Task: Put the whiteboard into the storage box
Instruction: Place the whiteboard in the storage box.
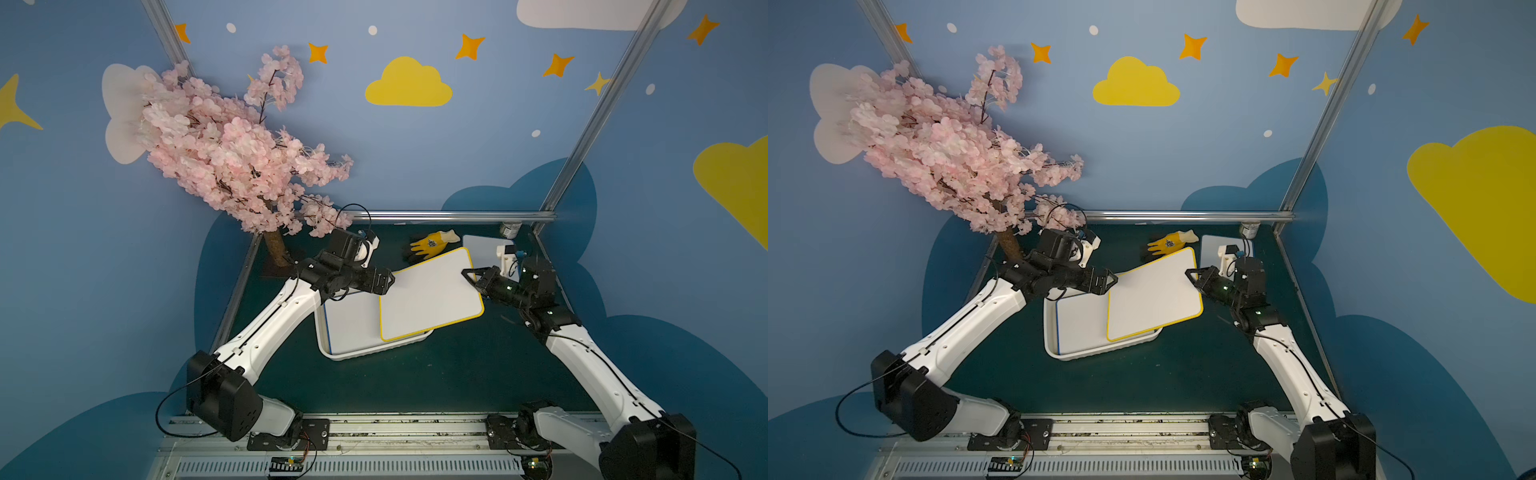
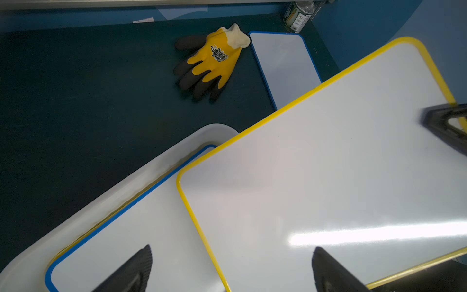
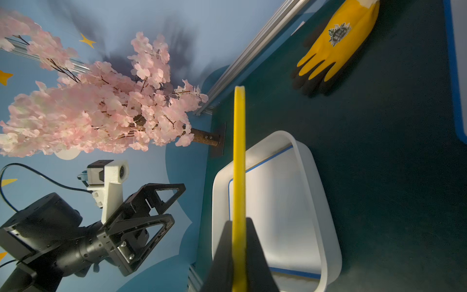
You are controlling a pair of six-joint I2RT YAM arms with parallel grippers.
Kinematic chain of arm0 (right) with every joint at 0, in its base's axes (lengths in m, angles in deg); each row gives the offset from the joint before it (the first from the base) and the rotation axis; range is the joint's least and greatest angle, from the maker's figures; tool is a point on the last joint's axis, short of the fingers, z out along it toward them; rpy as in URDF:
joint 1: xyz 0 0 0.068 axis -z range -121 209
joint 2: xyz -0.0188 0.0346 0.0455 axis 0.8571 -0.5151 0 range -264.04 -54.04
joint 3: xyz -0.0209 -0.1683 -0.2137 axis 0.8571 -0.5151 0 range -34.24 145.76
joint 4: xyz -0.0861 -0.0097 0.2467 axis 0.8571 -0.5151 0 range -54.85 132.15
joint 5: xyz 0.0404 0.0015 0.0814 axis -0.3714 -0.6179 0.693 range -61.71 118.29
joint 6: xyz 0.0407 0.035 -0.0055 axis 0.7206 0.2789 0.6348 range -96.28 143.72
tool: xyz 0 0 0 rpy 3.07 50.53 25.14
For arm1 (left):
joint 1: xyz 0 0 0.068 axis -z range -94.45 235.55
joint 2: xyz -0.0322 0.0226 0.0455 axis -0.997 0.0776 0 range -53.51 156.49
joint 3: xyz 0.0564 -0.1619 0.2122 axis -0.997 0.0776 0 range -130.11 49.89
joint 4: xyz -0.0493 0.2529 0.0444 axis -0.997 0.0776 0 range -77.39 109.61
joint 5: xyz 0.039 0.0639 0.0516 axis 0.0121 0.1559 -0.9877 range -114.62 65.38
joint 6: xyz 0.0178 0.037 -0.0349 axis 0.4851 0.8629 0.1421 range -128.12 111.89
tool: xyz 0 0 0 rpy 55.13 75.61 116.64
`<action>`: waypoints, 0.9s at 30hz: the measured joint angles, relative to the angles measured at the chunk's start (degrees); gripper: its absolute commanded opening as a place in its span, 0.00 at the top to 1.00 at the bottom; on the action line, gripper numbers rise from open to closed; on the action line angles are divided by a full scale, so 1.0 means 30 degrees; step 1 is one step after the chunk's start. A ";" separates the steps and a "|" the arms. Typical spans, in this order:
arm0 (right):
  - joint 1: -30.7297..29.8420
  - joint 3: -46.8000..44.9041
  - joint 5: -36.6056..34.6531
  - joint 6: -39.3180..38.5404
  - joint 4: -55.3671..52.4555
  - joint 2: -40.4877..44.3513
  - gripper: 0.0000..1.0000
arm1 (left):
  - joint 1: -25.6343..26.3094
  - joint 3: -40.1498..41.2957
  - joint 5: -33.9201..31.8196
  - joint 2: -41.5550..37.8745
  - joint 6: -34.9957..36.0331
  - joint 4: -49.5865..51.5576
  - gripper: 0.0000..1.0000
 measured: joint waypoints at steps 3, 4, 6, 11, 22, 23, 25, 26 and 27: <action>-0.0758 -0.0590 -0.0379 0.0401 0.1231 -0.0678 1.00 | -0.0095 0.0284 0.0000 -0.0189 0.0000 -0.0255 0.00; -0.0962 -0.0729 -0.0444 0.0539 0.1668 -0.0962 1.00 | -0.0146 0.0321 0.0000 -0.0233 -0.0007 -0.0335 0.00; -0.1377 -0.0816 -0.0583 0.0794 0.2390 -0.1596 1.00 | -0.0219 0.0393 0.0007 -0.0321 0.0000 -0.0517 0.00; -0.2426 -0.0947 -0.1195 0.1195 0.4320 -0.3089 1.00 | -0.0474 0.0692 0.0007 -0.0466 0.0000 -0.0838 0.00; -0.4816 -0.0962 -0.2011 0.2062 0.8670 -0.7344 1.00 | -0.0772 0.0962 0.0000 -0.0474 0.0000 -0.1078 0.00; -0.5042 -0.0954 -0.2062 0.2186 0.9129 -0.7708 1.00 | -0.0787 0.0991 0.0000 -0.0474 0.0000 -0.1100 0.00; -0.5515 -0.0954 -0.2149 0.2477 0.9981 -0.8335 1.00 | -0.0823 0.0998 0.0000 -0.0466 0.0000 -0.1122 0.00; -0.5719 -0.0954 -0.2208 0.2594 1.0375 -0.8619 1.00 | -0.0845 0.1005 0.0000 -0.0466 0.0000 -0.1122 0.00; -0.5916 -0.0954 -0.2280 0.2725 1.0841 -0.8939 1.00 | -0.0867 0.1005 -0.0007 -0.0466 0.0000 -0.1122 0.00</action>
